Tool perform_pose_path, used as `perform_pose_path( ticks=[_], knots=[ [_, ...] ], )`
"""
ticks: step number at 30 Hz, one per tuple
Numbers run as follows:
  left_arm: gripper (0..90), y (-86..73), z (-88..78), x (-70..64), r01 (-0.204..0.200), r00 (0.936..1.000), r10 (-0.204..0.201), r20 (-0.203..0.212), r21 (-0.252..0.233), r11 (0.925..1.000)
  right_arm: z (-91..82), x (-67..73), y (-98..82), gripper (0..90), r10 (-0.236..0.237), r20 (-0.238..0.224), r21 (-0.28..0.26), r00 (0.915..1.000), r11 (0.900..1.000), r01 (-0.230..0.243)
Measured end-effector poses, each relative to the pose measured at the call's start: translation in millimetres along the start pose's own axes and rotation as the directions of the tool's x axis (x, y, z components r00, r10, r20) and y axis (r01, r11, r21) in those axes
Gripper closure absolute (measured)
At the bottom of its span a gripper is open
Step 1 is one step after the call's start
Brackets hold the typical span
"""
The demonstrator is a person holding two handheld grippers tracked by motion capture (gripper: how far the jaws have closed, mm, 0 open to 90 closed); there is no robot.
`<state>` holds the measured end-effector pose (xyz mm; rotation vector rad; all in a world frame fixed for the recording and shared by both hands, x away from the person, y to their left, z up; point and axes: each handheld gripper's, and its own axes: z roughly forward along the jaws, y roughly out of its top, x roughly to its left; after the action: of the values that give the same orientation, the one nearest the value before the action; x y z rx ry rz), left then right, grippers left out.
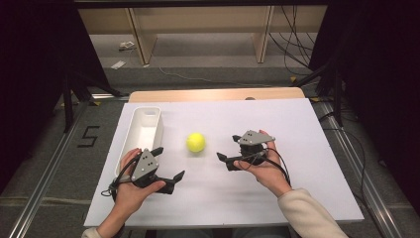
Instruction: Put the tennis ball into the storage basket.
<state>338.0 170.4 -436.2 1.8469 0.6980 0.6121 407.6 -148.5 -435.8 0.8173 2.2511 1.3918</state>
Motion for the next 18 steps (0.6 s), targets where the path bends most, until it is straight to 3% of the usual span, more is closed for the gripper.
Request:
perform_pose_path(
  ticks=[18],
  knots=[
    [0.0, 0.6, -0.7, -1.4, -0.008, 1.0000, 0.008, 0.004, -0.001, 1.0000, 34.4, 7.4, 9.3, 16.4, -0.009, -0.024, 0.026, 0.9997, 1.000, 0.010]
  ],
)
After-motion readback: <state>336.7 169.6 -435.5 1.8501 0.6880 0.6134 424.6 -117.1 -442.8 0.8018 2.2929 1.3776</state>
